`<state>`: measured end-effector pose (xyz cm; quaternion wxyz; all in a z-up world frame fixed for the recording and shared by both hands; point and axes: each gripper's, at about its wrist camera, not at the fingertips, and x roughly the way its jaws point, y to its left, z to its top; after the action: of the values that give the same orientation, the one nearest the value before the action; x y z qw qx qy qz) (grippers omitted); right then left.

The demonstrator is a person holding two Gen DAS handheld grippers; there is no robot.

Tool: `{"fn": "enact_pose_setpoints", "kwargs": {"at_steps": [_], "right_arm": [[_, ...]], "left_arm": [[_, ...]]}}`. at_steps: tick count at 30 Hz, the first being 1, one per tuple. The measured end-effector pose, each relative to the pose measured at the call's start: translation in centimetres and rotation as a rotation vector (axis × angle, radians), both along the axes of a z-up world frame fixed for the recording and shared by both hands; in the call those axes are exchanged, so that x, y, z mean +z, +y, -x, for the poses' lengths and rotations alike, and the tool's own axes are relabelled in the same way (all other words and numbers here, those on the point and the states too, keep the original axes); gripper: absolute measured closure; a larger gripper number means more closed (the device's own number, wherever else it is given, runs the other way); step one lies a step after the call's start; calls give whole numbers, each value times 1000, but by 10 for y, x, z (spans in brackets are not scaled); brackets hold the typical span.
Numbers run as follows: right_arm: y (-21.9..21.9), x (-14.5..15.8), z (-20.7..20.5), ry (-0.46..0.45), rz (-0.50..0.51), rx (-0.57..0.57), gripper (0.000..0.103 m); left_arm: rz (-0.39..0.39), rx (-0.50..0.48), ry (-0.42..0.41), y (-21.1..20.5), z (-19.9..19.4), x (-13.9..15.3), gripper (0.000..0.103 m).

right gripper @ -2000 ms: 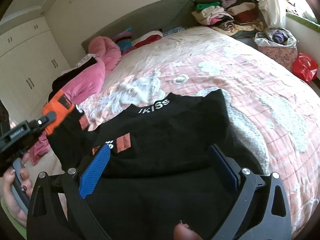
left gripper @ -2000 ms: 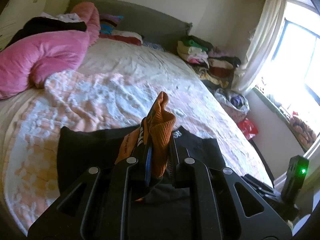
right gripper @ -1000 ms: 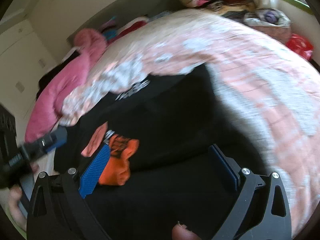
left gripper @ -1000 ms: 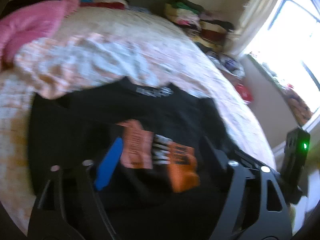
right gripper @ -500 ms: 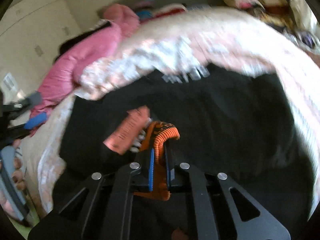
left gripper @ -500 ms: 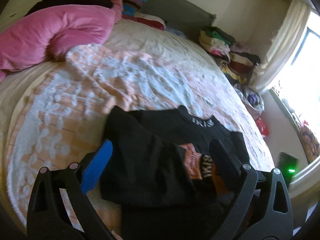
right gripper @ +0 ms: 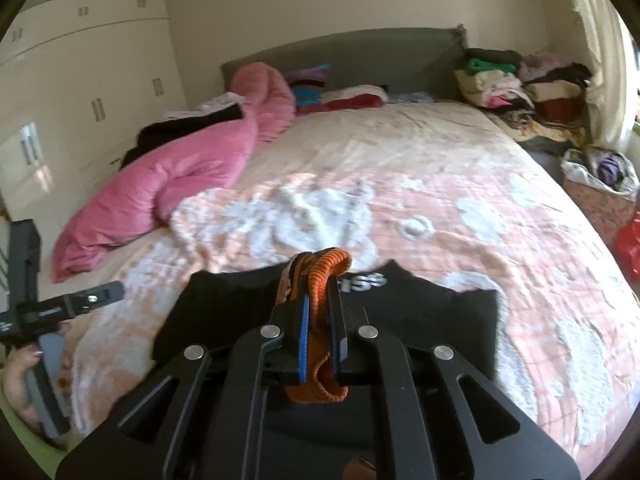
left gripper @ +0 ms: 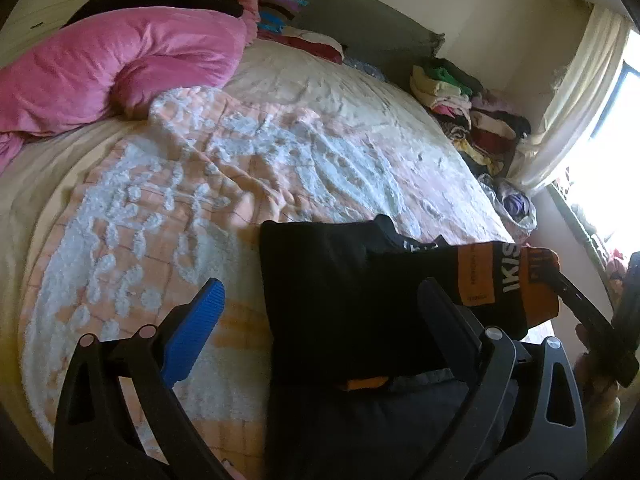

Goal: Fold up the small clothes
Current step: 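Lay the cuff onto the sweatshirt body with the right tool and open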

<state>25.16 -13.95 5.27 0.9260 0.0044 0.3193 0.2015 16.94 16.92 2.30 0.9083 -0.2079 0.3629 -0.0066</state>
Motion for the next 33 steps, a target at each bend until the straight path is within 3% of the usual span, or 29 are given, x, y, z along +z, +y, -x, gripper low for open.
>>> {"fn": "enact_pose_setpoints", "kwargs": {"at_steps": [17,33], "right_arm": [[-35,-49,-1,72,54,-142,96],[-37,-62,-3,106,95,-184,93]], "left_arm": [[-83,-151,67,-58,-28,-24,13],[-99,-221,118,-81,-48,-52,13]]}}
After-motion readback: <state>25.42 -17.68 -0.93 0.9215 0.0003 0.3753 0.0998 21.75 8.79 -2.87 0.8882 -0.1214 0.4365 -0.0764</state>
